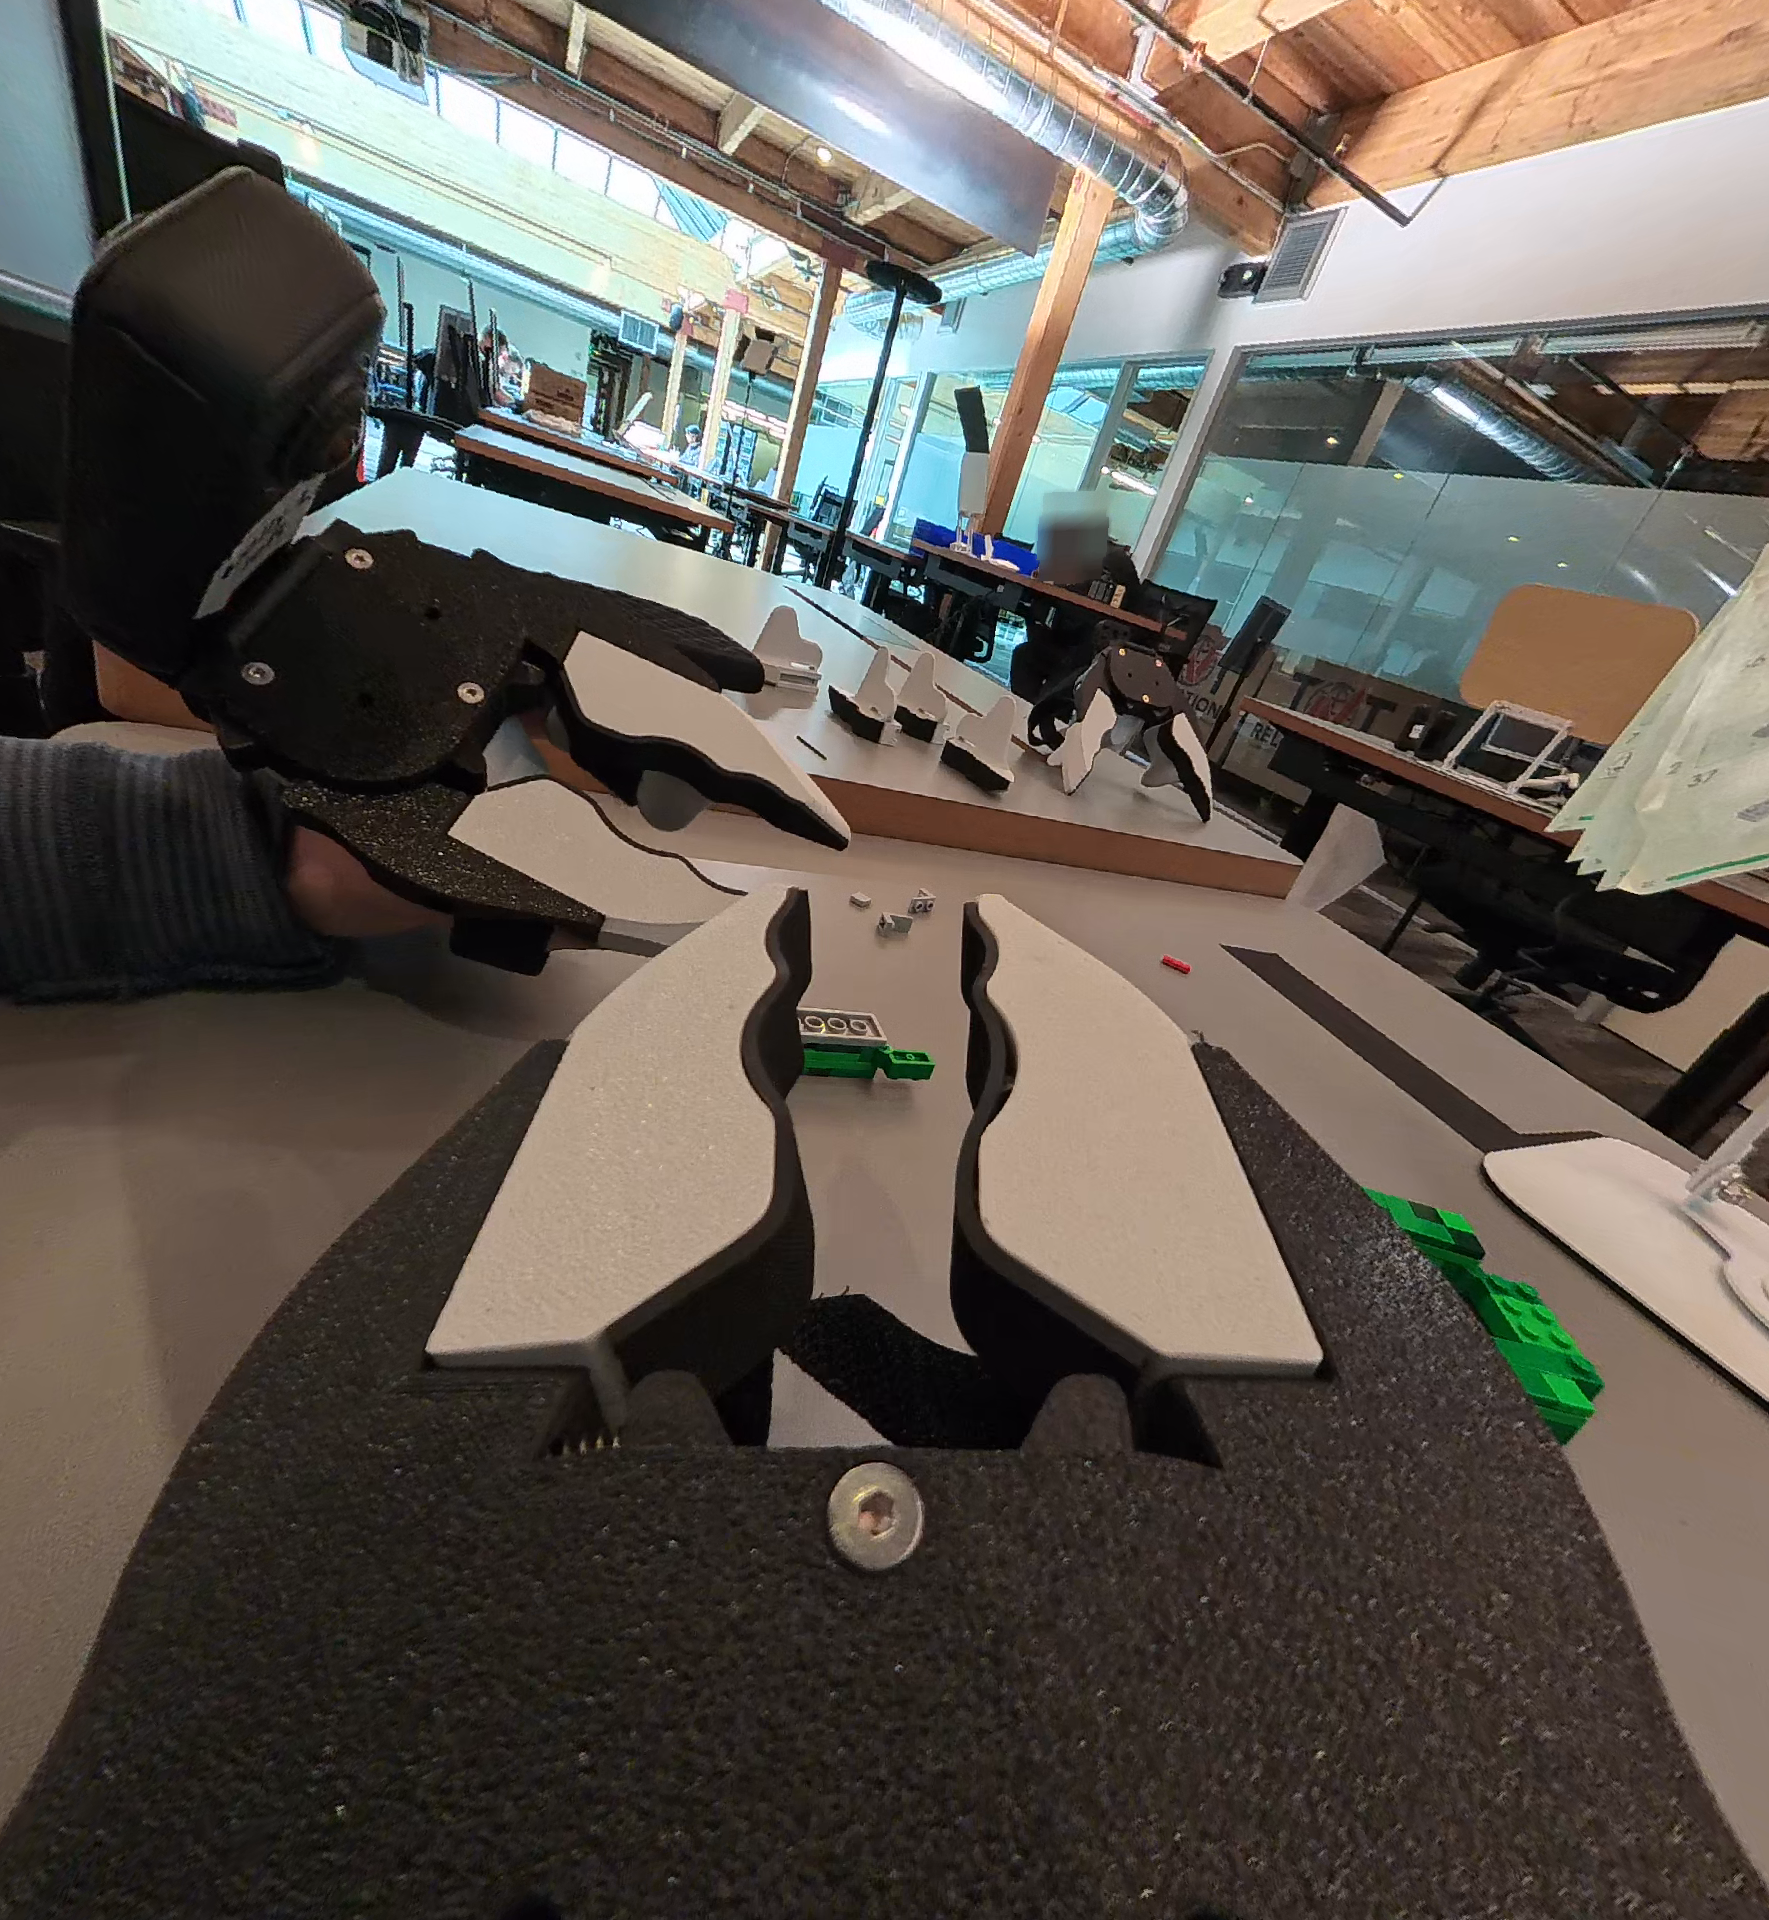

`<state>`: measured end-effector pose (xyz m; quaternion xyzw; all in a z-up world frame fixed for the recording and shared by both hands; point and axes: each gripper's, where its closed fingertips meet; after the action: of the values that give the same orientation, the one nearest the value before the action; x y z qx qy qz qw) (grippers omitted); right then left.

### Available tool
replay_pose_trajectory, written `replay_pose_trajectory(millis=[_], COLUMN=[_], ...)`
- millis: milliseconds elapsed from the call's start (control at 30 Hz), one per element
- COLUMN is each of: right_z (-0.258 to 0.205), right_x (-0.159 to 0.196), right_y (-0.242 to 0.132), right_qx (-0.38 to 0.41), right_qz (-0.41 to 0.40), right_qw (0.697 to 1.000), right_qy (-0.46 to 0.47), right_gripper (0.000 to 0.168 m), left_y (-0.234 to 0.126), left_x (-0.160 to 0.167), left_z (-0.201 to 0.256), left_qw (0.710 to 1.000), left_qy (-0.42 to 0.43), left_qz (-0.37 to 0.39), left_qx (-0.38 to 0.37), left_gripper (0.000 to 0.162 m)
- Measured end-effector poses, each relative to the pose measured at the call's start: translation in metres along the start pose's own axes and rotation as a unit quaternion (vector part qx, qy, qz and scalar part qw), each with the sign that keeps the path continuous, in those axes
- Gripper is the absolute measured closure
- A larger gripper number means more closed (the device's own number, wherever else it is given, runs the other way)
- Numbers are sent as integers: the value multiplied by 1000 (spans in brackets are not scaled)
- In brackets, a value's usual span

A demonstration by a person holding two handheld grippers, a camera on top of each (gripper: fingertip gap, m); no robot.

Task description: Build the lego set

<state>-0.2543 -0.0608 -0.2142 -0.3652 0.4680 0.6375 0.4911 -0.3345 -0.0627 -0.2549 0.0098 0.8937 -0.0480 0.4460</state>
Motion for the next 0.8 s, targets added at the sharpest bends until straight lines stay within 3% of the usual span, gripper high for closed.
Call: replay_pose_trajectory(millis=[33,300,633,800], right_z=[0,0,-3,-6], right_x=[0,-1,-3,-8], right_y=[0,1,5,7], right_qx=[0,-1,-8,-8], right_qz=[0,7,18,32], right_qw=[1000,1000,1000,999], right_qy=[0,-4,0,-16], right_gripper=[141,137,96,82], left_y=[0,-2,-8,-11], left_x=[0,-6,-13,-15], left_z=[0,-12,-39,-50], left_qw=[1000,999,991,985], left_qy=[0,-9,-13,-18], left_qz=[0,25,61,74], left_qx=[-1,-33,-120,-156], left_gripper=[125,110,60,45])
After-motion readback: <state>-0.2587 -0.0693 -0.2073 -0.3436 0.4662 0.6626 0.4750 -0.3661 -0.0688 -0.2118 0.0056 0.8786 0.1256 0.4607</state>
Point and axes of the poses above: each gripper's, where its closed fingertips meet, y out along the fingers, x out of its underside, z = x × y across the jaws, and after that the axes turned 9 degrees about z, right-handed
